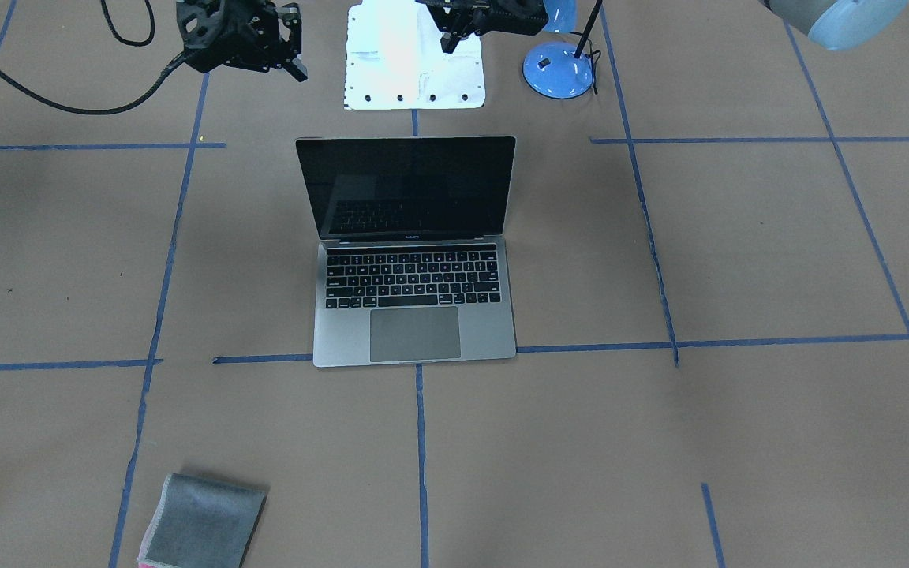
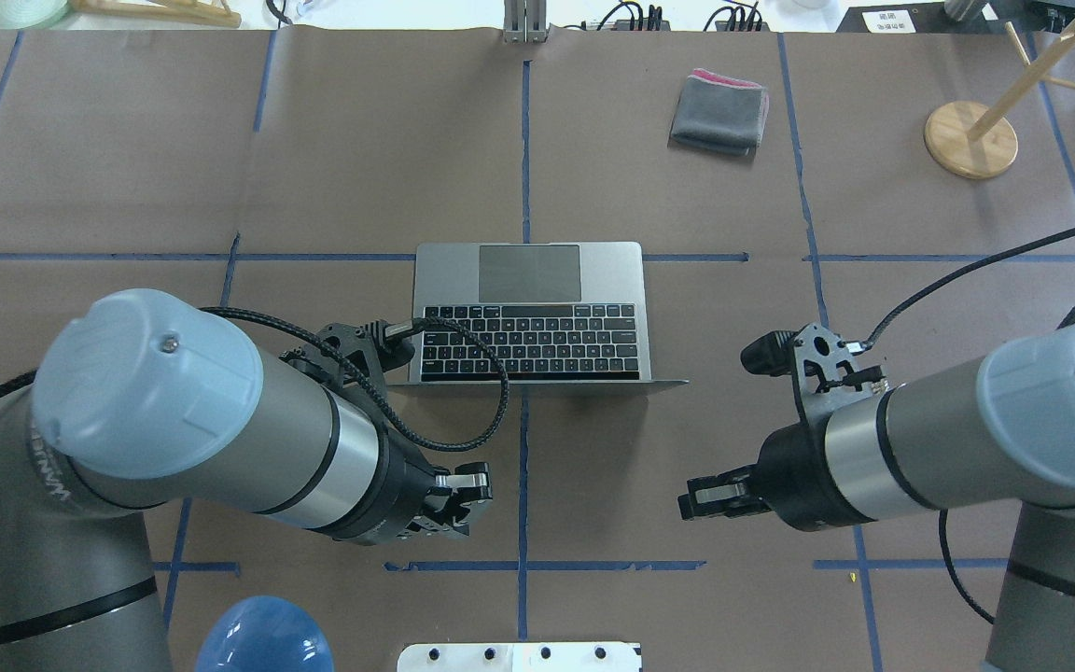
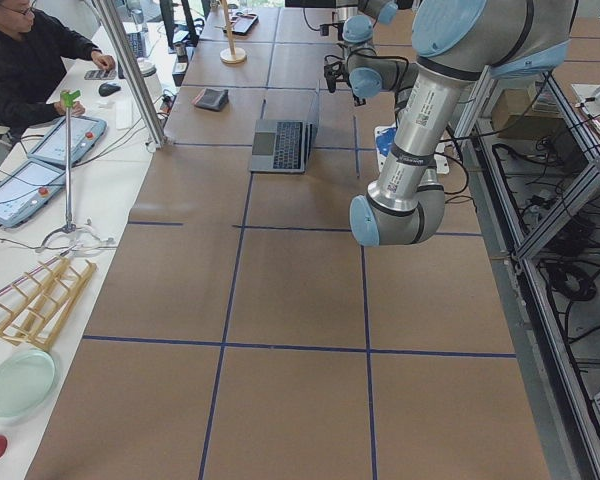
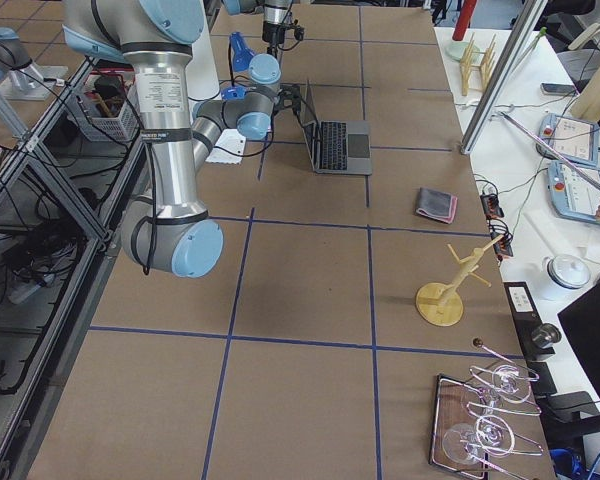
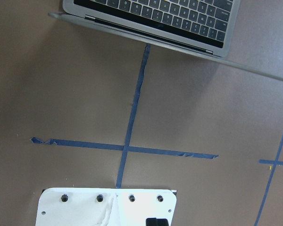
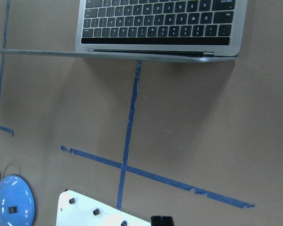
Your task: Close laptop
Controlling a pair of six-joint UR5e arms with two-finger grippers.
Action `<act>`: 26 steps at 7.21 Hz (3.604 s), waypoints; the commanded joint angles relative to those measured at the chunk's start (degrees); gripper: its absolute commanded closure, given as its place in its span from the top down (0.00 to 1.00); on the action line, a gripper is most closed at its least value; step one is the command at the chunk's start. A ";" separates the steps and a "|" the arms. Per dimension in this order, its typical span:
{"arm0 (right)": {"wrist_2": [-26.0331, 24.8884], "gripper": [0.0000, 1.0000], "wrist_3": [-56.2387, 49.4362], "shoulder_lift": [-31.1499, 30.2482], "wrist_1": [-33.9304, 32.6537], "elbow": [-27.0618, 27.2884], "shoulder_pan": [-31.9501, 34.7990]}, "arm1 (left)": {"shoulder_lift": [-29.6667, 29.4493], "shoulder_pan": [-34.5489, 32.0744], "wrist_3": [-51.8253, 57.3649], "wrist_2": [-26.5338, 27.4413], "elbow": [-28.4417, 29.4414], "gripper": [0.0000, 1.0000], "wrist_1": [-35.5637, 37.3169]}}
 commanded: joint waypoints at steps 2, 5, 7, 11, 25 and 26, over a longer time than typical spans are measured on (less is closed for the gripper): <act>-11.18 0.01 0.36 3.15 -0.08 -3.49 -5.14 | -0.11 0.66 0.12 3.08 4.84 0.02 -2.61; -16.54 0.01 0.27 5.70 -0.26 -5.52 -5.05 | -0.90 0.39 3.63 5.10 8.00 0.02 -2.96; -16.64 0.01 0.27 6.06 -0.35 -5.79 -3.04 | -0.90 -0.31 3.90 5.98 9.06 0.02 -3.05; -16.46 0.00 -0.25 9.56 -0.61 -10.17 0.56 | -1.17 -5.13 3.90 5.98 11.17 0.02 -4.46; -10.68 0.00 -1.92 24.78 0.00 -35.32 13.57 | -9.25 -15.16 10.23 5.89 44.28 0.00 -27.73; -6.31 0.00 -2.62 24.78 0.09 -35.15 16.11 | -10.30 -15.16 10.23 5.89 48.31 0.00 -30.45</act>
